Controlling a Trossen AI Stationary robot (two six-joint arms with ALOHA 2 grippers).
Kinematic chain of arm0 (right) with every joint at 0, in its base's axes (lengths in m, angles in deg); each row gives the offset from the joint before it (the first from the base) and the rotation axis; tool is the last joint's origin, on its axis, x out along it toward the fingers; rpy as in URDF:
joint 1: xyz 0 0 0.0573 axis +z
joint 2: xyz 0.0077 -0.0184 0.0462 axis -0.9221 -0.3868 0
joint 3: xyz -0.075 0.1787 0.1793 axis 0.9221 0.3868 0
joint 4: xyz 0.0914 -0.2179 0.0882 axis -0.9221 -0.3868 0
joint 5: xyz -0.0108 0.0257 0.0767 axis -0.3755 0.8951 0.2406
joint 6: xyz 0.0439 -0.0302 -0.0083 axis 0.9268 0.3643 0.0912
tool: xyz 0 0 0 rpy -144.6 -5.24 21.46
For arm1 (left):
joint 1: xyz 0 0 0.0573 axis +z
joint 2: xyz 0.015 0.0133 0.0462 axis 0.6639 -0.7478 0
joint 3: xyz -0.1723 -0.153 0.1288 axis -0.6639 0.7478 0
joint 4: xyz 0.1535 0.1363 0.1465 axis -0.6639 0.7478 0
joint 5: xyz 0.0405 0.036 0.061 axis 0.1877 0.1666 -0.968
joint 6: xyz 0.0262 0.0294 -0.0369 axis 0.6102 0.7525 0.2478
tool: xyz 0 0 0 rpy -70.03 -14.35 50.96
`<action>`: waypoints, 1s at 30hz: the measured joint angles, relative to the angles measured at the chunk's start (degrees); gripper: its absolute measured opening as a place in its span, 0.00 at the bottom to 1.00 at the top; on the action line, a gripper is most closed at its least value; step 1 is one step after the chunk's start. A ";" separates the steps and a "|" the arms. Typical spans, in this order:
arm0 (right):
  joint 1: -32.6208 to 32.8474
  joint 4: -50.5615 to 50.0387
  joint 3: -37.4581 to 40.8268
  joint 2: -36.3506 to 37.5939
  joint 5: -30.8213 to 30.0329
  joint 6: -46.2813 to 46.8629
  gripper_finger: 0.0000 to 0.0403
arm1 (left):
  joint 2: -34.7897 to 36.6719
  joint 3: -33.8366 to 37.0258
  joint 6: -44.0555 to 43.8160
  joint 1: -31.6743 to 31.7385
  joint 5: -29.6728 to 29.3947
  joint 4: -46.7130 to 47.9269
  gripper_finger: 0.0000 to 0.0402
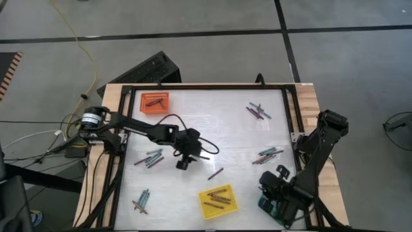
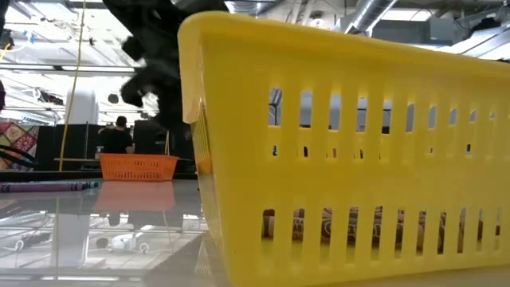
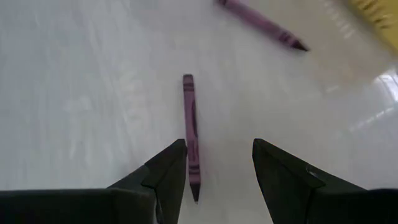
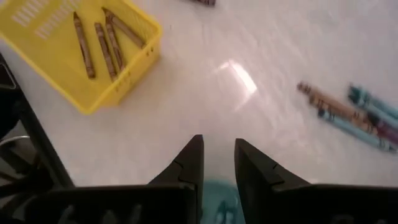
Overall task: Sort crayons
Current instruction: Put the purple crayon into the orange bin
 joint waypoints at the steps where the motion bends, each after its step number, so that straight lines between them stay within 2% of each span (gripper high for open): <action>1: -0.56 0.44 0.00 0.00 -0.17 -1.22 0.21 | -0.70 -0.31 -0.31 -0.02 -0.08 -1.02 0.43; 9: -3.69 2.87 0.00 -0.04 -0.32 -8.93 0.21 | -4.00 -1.26 0.80 0.31 0.38 -3.48 0.43; 14: -4.81 3.16 0.00 -0.03 -0.37 -11.39 0.21 | -5.91 -1.19 0.69 0.84 3.17 -2.23 0.43; 22: -6.25 3.14 0.00 0.00 -0.35 -13.13 0.21 | -9.47 -2.45 -0.43 0.82 2.29 -1.79 0.42; 26: -6.27 3.33 0.00 0.00 -0.35 -13.28 0.21 | -9.81 -2.57 -0.51 0.63 -0.40 -1.42 0.33; 30: -6.25 3.49 0.00 0.00 -0.34 -13.21 0.21 | -9.87 -2.98 -0.02 0.33 -1.83 -0.30 0.16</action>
